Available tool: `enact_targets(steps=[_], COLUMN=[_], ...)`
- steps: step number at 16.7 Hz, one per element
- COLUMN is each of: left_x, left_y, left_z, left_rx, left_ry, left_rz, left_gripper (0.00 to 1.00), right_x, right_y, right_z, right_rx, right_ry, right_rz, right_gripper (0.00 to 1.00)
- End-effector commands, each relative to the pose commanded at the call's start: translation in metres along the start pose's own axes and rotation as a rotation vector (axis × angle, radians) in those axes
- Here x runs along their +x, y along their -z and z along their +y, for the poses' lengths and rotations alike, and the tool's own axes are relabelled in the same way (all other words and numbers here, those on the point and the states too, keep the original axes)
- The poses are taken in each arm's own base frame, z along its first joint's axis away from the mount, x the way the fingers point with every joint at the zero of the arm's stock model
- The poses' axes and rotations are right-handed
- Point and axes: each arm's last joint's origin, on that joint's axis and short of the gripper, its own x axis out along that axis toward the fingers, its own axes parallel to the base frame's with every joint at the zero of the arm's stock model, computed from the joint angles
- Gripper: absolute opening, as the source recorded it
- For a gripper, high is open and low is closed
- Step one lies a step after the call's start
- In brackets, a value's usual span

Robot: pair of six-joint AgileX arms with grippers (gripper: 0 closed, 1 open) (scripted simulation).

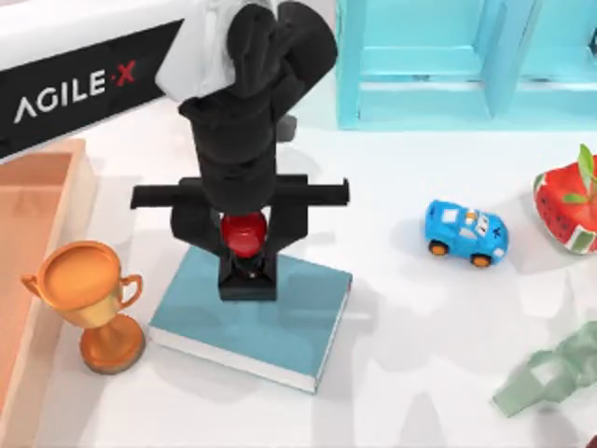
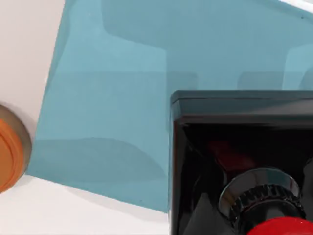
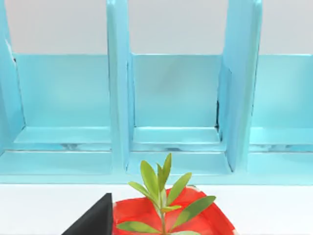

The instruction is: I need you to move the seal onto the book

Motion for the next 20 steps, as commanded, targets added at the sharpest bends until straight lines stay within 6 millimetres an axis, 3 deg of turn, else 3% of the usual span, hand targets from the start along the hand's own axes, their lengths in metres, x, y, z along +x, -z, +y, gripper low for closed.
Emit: enact_targets(steps=[9, 20], left_x=[-0.005, -0.005], left_y=[0.0, 0.0], left_z=[0.0, 0.0], left_rx=[0.0, 0.0], left_ry=[0.0, 0.0], left_rz=[0.0, 0.0], left_gripper=[0.0, 0.83], right_x=[0.0, 0.0], right_y=[0.0, 0.0], right_z=[0.0, 0.0], right_rx=[0.0, 0.0], right_ry=[0.0, 0.0], right_rz=[0.0, 0.0], right_gripper=[1.0, 1.0])
